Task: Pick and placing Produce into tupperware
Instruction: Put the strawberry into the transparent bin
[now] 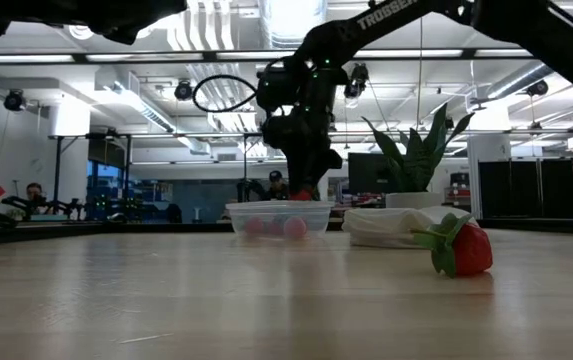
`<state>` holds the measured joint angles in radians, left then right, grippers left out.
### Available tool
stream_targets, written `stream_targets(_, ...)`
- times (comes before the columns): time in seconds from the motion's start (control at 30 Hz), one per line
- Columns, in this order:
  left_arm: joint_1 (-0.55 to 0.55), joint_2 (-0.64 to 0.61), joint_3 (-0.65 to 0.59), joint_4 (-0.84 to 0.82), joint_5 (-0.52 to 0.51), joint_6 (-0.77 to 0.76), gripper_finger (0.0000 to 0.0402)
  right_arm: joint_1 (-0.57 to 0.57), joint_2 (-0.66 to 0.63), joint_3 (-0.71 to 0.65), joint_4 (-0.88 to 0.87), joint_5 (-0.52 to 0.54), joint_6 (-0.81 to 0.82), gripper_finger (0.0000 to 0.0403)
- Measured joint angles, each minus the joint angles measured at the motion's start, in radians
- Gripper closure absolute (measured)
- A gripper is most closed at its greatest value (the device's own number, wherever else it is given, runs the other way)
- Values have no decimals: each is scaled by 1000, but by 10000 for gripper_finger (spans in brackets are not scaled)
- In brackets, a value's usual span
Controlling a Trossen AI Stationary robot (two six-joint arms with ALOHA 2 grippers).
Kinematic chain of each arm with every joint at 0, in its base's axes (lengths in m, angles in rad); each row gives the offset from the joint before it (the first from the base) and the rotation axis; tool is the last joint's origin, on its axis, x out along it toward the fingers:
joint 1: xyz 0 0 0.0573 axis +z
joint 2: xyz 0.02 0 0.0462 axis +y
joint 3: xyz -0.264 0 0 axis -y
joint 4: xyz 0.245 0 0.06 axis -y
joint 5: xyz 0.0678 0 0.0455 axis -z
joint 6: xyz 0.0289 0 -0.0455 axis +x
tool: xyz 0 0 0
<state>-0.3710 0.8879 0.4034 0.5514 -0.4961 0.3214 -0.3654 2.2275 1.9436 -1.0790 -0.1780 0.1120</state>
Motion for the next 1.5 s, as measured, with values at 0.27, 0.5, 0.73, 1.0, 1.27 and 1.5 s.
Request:
stream_targets(0.27, 0, 1, 0, 2, 0, 0, 378, -4, 33, 31, -47, 75, -6, 275)
stream_targets(0.5, 0, 1, 0, 2, 0, 0, 378, -4, 34, 29, -57, 67, -18, 275)
stream_targets(0.73, 0, 1, 1, 2, 0, 0, 378, -1, 34, 27, -58, 67, -45, 251)
stream_targets(1.0, 0, 1, 1, 2, 1, 0, 378, -1, 34, 26, -53, 67, -45, 200)
stream_targets(1.27, 0, 1, 1, 2, 1, 0, 378, 0, 11, 25, -72, 67, -29, 188)
stream_targets(1.5, 0, 1, 1, 0, -8, -1, 378, 61, -82, -19, -58, 88, -2, 198)
